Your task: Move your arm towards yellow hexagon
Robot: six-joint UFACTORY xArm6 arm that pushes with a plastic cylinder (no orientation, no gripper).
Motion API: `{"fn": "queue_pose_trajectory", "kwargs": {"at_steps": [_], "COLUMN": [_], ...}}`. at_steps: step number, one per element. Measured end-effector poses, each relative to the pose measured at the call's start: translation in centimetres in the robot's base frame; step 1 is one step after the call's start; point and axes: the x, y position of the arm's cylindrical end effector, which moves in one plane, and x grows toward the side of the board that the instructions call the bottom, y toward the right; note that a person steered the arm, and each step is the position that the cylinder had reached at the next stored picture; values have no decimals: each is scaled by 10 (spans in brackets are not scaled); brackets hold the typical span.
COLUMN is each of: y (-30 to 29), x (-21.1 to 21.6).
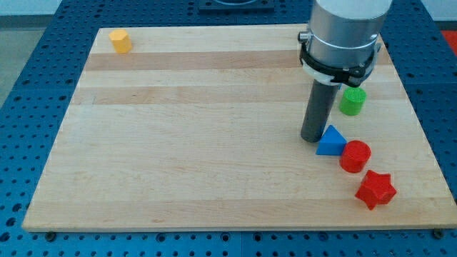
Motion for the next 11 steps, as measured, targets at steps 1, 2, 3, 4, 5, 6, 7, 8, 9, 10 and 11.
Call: {"fn": "queue_pose_trajectory", "kwargs": {"at_steps": [1,2,3,4,5,6,7,8,9,10,11], "y": [6,-11,-90,-198,-325,-420,-417,-405,-405,-400,-370], "x": [0,-22,-66,-105,-145,-187,-237,-290,-290,-264,-255]}}
